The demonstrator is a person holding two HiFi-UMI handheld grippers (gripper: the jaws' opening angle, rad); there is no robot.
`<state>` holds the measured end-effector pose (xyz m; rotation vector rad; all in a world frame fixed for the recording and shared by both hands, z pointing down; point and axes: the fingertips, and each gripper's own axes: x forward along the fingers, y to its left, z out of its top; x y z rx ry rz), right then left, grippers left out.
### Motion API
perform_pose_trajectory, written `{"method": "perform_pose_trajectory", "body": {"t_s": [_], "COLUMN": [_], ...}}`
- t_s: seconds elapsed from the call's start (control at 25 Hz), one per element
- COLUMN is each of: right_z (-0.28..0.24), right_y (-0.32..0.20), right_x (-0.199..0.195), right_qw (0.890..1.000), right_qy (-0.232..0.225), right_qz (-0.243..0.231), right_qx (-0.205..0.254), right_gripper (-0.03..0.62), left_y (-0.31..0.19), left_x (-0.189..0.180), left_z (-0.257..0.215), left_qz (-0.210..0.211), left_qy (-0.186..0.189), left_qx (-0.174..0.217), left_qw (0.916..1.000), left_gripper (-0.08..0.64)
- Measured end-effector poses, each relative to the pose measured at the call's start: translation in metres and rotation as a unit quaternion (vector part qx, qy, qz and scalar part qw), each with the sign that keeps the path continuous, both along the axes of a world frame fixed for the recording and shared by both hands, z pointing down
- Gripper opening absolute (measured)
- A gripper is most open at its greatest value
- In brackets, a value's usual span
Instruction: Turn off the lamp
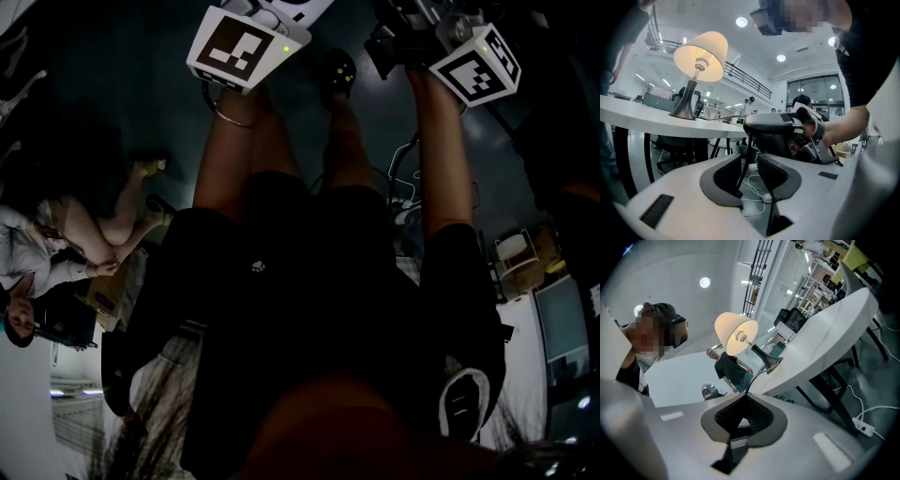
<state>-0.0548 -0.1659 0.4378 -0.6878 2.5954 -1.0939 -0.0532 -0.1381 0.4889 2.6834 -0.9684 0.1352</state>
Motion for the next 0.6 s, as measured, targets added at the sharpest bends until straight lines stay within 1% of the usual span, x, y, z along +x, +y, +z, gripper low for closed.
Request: {"method": "perform_pose_trajectory", "body": {"t_s": [0.12, 0.32, 0.36, 0.4, 0.44, 0.52, 0.6], "right_z": [-0.0001, 0.0016, 0.0023, 0.0028, 0.0030, 0.0035, 0.0045], "right_y": [0.0005, -0.0007, -0.0009, -0.0010, -0.0012, -0.0015, -0.0011], "right_x": [-0.0002, 0.0013, 0.0021, 0.0029, 0.0036, 0.0047, 0.0057], "right_qw": [1.000, 1.000, 1.000, 1.000, 1.000, 1.000, 1.000], "right_qy": [-0.003, 0.003, 0.004, 0.005, 0.004, 0.004, 0.007], "right_qz": [0.001, 0.007, 0.009, 0.011, 0.013, 0.017, 0.021], "right_qx": [0.000, 0.000, 0.000, 0.000, 0.001, 0.000, 0.001], "right_gripper": [0.006, 0.008, 0.008, 0.008, 0.008, 0.008, 0.008], "left_y": [0.0016, 0.0023, 0.0020, 0.0016, 0.0013, 0.0019, 0.0031], "left_x": [0.0073, 0.0056, 0.0041, 0.0025, 0.0013, 0.0012, 0.0026], "left_z": [-0.0024, -0.0026, -0.0024, -0.0020, -0.0017, -0.0014, -0.0021], "left_qz": [0.011, 0.005, 0.000, -0.005, -0.007, -0.002, -0.002], "left_qy": [0.014, -0.006, -0.005, -0.002, -0.004, -0.021, -0.020], "left_qx": [-0.006, 0.004, 0.002, -0.001, 0.001, 0.013, 0.010], "left_qw": [0.9998, 1.0000, 1.0000, 1.0000, 1.0000, 0.9997, 0.9997], "left_gripper": [0.097, 0.095, 0.087, 0.035, 0.028, 0.021, 0.020]}}
